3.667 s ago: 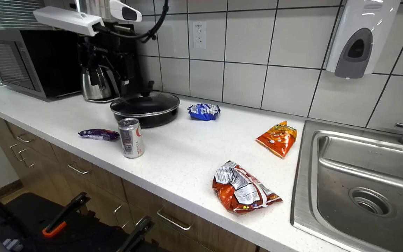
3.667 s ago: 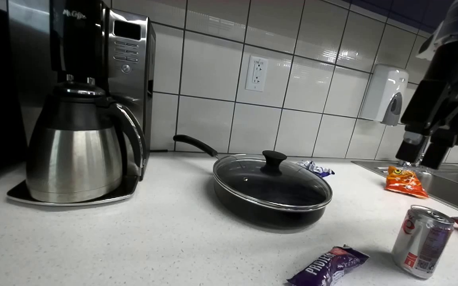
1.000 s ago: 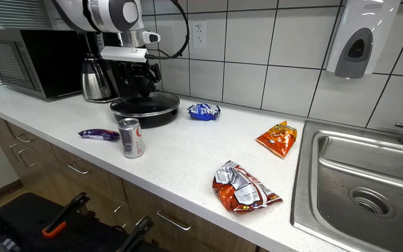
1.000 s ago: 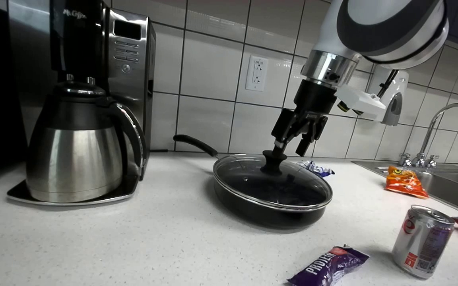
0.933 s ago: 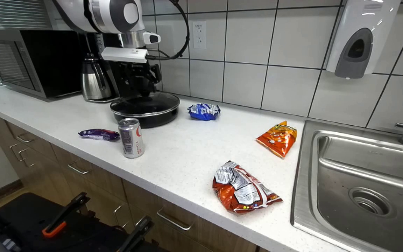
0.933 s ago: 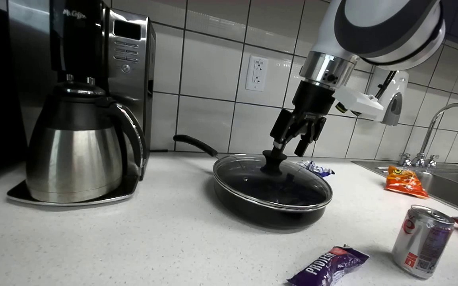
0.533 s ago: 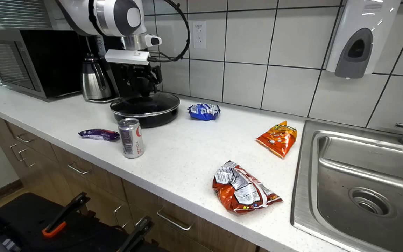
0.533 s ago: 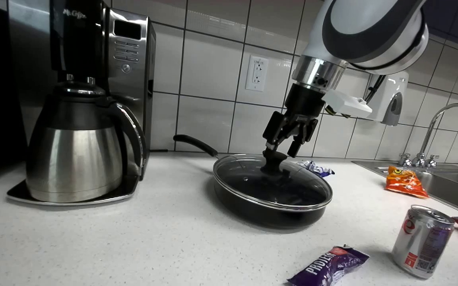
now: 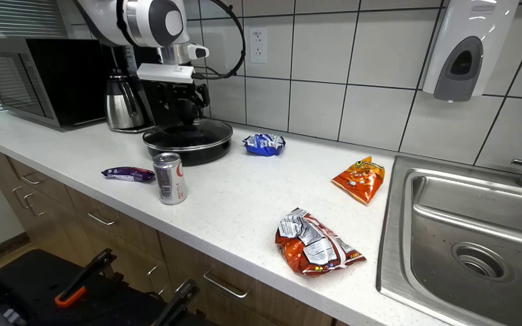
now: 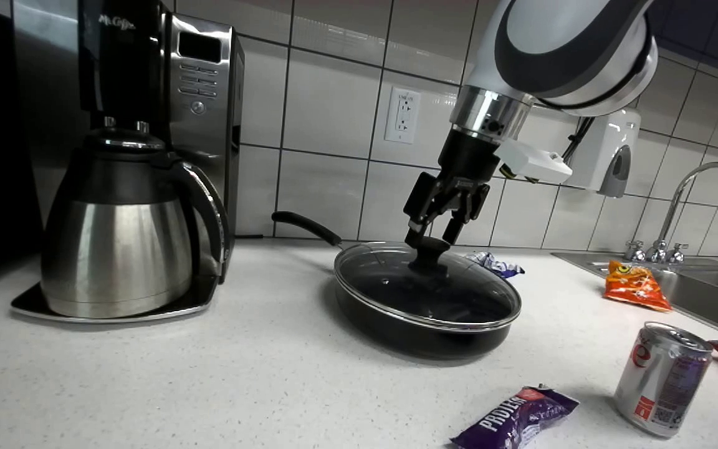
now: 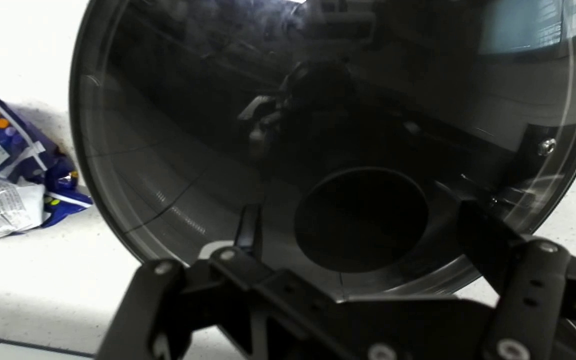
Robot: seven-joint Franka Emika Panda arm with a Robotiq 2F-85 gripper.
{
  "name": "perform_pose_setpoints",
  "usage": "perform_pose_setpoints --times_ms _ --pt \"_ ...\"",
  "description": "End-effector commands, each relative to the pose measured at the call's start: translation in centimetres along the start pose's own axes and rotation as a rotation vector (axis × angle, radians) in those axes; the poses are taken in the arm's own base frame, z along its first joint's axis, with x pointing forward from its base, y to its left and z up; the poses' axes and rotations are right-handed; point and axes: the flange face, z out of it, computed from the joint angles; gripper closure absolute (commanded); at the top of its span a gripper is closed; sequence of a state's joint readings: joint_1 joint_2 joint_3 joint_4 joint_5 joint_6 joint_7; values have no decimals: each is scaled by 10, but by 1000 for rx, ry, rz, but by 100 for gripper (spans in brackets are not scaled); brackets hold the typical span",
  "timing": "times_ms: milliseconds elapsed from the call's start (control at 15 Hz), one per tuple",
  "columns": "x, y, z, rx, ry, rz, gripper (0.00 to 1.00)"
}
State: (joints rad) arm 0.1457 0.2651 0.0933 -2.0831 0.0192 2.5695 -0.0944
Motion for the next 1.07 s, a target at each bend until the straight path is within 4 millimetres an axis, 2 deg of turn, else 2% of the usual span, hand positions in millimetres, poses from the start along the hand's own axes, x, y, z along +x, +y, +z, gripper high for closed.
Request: perform_pose_setpoints --times_ms 0,333,400,467,733,867,1000 --pt "8 1 1 -1 -4 -10 0" --pt "9 0 2 -3 -9 -16 0" --pt "8 1 2 -12 -14 -11 25" --pt "8 1 2 -12 -14 -13 26" --pt "7 1 2 -15 -16 -14 58" --pt "6 1 0 -22 -25 -8 61" --pt "6 -1 -12 -32 -16 -8 61"
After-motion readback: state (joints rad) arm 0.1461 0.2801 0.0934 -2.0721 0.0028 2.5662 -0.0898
